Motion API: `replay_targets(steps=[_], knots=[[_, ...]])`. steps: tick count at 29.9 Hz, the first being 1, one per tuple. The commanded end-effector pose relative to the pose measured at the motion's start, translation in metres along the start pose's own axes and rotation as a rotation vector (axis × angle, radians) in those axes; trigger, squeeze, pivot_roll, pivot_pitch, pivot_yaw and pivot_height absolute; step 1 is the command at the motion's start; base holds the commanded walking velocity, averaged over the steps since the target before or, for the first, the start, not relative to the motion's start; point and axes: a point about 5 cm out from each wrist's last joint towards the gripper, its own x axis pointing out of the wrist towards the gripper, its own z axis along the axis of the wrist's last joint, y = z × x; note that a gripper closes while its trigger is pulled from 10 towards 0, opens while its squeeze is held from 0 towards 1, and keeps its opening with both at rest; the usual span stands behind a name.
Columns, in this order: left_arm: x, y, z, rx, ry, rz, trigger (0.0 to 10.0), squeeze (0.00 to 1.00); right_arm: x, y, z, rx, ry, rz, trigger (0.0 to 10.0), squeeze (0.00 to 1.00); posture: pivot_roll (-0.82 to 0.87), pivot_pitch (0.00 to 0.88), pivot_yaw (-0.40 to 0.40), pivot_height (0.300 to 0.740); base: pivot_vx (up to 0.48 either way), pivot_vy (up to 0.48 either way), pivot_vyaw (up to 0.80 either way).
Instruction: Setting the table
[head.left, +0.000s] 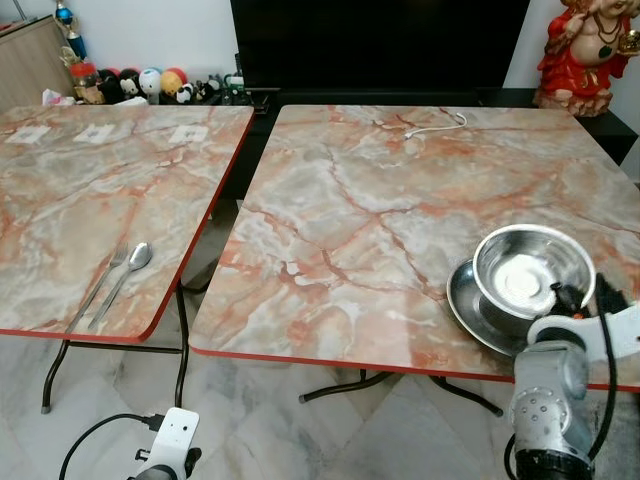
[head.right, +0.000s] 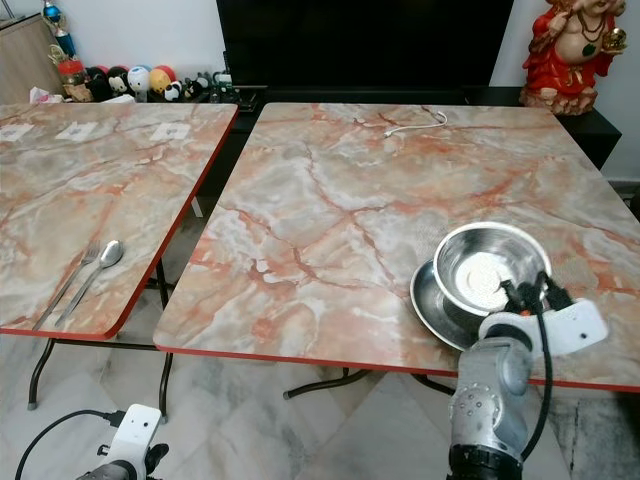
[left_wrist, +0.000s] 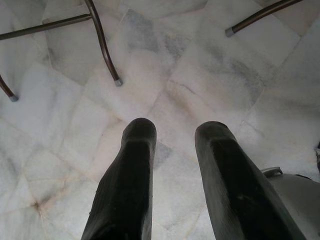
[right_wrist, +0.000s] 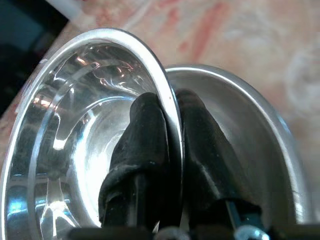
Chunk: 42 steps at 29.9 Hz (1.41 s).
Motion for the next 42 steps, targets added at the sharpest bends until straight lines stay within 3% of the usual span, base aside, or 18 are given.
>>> replay_targets(steps=[1,6,24,25,26,28,31,32,35,42], knots=[[0.000,0.002,-0.001,0.007,0.012,0.000,10.0,0.00,0.000,0.001,0.002,0.002,-0.011,-0.010,10.0,0.00,0.02,0.025,0.021,0.740,0.000,0.000,0.00],[0.000,0.002,-0.001,0.010,0.011,0.000,10.0,0.00,-0.001,0.001,0.005,0.005,-0.033,-0.010,10.0,0.00,0.02,0.023,0.021,0.740,0.000,0.000,0.00],[0.000,0.001,0.000,0.022,0.007,-0.006,10.0,0.00,-0.004,-0.002,-0.008,0.013,0.039,-0.019,10.0,0.00,0.03,0.020,0.022,0.740,0.000,0.000,0.00],[0.000,0.001,0.000,0.023,0.007,-0.006,10.0,0.00,-0.004,-0.002,-0.008,0.011,0.040,-0.017,10.0,0.40,0.03,0.020,0.022,0.740,0.000,0.000,0.00],[0.000,0.001,0.000,0.024,0.007,-0.007,10.0,0.00,-0.004,-0.002,-0.008,0.011,0.043,-0.016,10.0,0.53,0.03,0.020,0.022,0.740,0.000,0.000,0.00],[0.000,0.001,0.000,0.024,0.007,-0.007,10.0,0.00,-0.004,-0.002,-0.009,0.011,0.044,-0.015,10.0,0.53,0.03,0.020,0.021,0.740,0.000,0.000,0.00],[0.000,0.001,0.000,0.022,0.007,-0.005,10.0,0.00,-0.004,-0.002,-0.013,-0.004,0.068,-0.012,10.0,0.37,0.03,0.020,0.021,0.740,0.000,0.000,0.00],[0.000,0.001,0.000,0.022,0.007,-0.005,10.0,0.00,-0.005,-0.002,-0.015,-0.009,0.077,-0.012,10.0,0.13,0.03,0.020,0.021,0.740,0.000,0.000,0.00],[0.000,0.002,0.000,0.021,0.007,-0.003,10.0,0.00,-0.005,-0.002,-0.016,-0.009,0.081,-0.015,10.0,0.17,0.03,0.020,0.021,0.740,0.000,0.000,0.00],[0.000,0.002,0.000,0.022,0.007,-0.002,10.0,0.00,-0.005,-0.003,-0.016,-0.007,0.081,-0.015,10.0,0.14,0.03,0.018,0.021,0.740,0.000,0.000,0.00]])
